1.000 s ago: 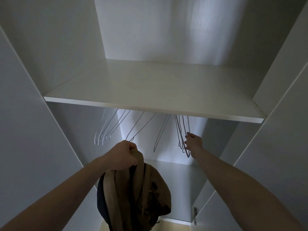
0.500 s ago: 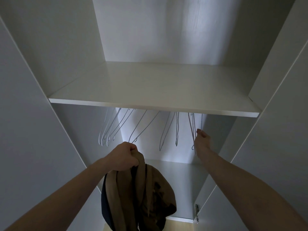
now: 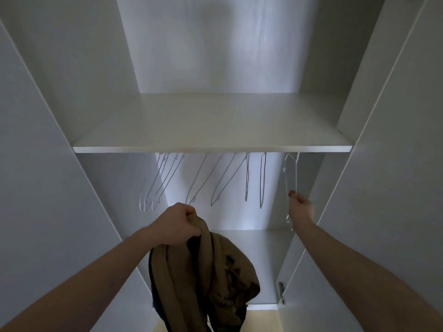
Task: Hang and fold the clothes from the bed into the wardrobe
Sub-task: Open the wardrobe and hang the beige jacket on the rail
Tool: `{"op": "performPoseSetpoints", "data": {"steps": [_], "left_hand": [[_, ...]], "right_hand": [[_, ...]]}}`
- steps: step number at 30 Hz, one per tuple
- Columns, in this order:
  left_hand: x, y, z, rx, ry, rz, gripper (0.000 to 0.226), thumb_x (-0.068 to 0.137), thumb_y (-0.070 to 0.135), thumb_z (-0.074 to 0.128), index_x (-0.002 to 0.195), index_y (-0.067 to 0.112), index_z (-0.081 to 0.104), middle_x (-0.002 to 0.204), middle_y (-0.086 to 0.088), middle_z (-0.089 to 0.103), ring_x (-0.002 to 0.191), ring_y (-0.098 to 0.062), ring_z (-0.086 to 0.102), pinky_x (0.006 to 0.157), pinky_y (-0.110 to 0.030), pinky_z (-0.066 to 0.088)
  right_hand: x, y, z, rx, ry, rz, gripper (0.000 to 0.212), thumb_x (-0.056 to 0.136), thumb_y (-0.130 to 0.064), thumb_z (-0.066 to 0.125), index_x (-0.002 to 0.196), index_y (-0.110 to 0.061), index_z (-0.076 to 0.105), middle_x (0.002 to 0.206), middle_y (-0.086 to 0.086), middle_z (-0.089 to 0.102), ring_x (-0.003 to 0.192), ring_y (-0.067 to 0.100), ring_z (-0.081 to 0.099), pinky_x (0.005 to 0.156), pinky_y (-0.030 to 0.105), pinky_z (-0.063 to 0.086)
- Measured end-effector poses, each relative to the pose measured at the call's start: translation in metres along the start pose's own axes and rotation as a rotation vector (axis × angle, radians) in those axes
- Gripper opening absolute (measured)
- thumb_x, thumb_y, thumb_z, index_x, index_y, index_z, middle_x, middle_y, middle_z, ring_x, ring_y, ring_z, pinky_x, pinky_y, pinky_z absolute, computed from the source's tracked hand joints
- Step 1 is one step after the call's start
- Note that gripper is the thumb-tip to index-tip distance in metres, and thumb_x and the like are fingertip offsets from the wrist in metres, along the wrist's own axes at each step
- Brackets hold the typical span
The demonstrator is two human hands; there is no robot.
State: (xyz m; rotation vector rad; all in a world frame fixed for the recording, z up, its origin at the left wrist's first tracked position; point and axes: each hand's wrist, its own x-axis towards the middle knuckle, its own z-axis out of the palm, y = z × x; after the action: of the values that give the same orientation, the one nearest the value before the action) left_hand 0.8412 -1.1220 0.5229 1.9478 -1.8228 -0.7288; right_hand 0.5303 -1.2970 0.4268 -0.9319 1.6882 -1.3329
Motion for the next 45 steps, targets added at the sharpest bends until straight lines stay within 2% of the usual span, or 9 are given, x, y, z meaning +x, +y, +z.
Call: {"op": "performPoseSetpoints", "data": {"steps": [5,10,13,17,20,24,27,29,45], "left_hand": [[-0.017,-0.006,-0.004,0.021,-0.026,0.062,0.021,0.075,0.017,0.071,0.063,0.021,0.053,0.062,0.008,0.046,0.057,-0.006,0.047,0.054,-0.015,0.037],[-0.034,-0.020,-0.006,0.020,-0.069,0.079,0.016,0.077,0.018,0.069,0.068,0.019,0.055,0.068,0.005,0.050,0.061,-0.008,0.050,0.053,-0.016,0.037],[-0.045,-0.030,-0.010,0.027,-0.135,0.072,0.011,0.078,0.017,0.066,0.073,0.013,0.058,0.068,0.003,0.051,0.063,-0.011,0.051,0.056,-0.021,0.040],[-0.050,-0.043,-0.020,-0.048,-0.224,0.018,0.017,0.080,0.021,0.065,0.067,0.021,0.054,0.064,0.008,0.056,0.065,-0.011,0.057,0.061,-0.023,0.044],[-0.050,-0.050,-0.022,-0.038,-0.247,0.009,0.011,0.083,0.022,0.063,0.073,0.021,0.059,0.078,0.003,0.064,0.076,-0.014,0.062,0.065,-0.026,0.045],[-0.053,-0.062,-0.016,-0.007,-0.186,0.019,0.008,0.085,0.022,0.066,0.084,0.014,0.064,0.086,0.000,0.065,0.081,-0.014,0.062,0.066,-0.025,0.046],[-0.058,-0.069,-0.010,-0.006,-0.108,0.026,0.011,0.084,0.022,0.069,0.080,0.013,0.064,0.082,0.001,0.065,0.078,-0.013,0.062,0.063,-0.025,0.045],[-0.062,-0.071,-0.008,-0.005,-0.059,0.031,0.015,0.083,0.022,0.070,0.074,0.012,0.062,0.076,0.001,0.065,0.074,-0.015,0.062,0.064,-0.026,0.047],[-0.065,-0.040,-0.057,-0.167,0.198,-0.094,0.044,0.079,0.023,0.070,0.046,0.021,0.041,0.047,0.005,0.041,0.053,-0.017,0.045,0.058,-0.024,0.036]], "right_hand": [[-0.025,0.001,-0.009,0.042,0.073,0.012,0.025,0.102,-0.018,0.056,0.114,-0.012,0.077,0.094,0.005,0.067,0.084,0.026,0.060,0.086,0.051,0.056],[-0.069,0.014,-0.020,0.011,0.073,-0.024,0.023,0.103,-0.013,0.053,0.109,-0.012,0.075,0.103,0.006,0.075,0.091,0.018,0.064,0.090,0.034,0.052],[-0.111,0.032,-0.038,0.031,0.073,0.009,0.025,0.103,-0.010,0.051,0.110,-0.005,0.074,0.093,0.009,0.074,0.082,0.019,0.065,0.080,0.030,0.051],[-0.183,0.059,-0.076,-0.131,0.027,0.005,0.025,0.103,-0.011,0.051,0.103,-0.013,0.076,0.076,-0.001,0.067,0.074,0.021,0.061,0.065,0.027,0.047],[-0.234,0.064,-0.111,-0.256,-0.058,-0.009,0.026,0.102,-0.012,0.052,0.100,-0.016,0.077,0.059,-0.005,0.058,0.053,0.015,0.049,0.053,0.027,0.037],[-0.285,0.049,-0.154,-0.318,-0.095,-0.077,0.021,0.099,-0.020,0.064,0.086,-0.021,0.080,0.064,-0.001,0.071,0.065,0.021,0.063,0.068,0.032,0.049],[-0.314,0.029,-0.179,-0.408,-0.140,-0.108,0.028,0.099,-0.035,0.064,0.081,-0.022,0.081,0.043,-0.011,0.041,0.042,0.009,0.036,0.047,0.018,0.030],[-0.329,0.016,-0.191,-0.485,-0.158,-0.144,0.035,0.097,-0.042,0.063,0.074,-0.023,0.080,0.045,-0.006,0.028,0.037,0.009,0.025,0.040,0.017,0.020],[-0.371,-0.035,-0.227,-0.502,-0.307,-0.348,0.048,0.093,-0.052,0.062,0.062,-0.016,0.071,0.053,-0.003,0.021,0.046,0.014,0.020,0.044,0.018,0.019]]}}
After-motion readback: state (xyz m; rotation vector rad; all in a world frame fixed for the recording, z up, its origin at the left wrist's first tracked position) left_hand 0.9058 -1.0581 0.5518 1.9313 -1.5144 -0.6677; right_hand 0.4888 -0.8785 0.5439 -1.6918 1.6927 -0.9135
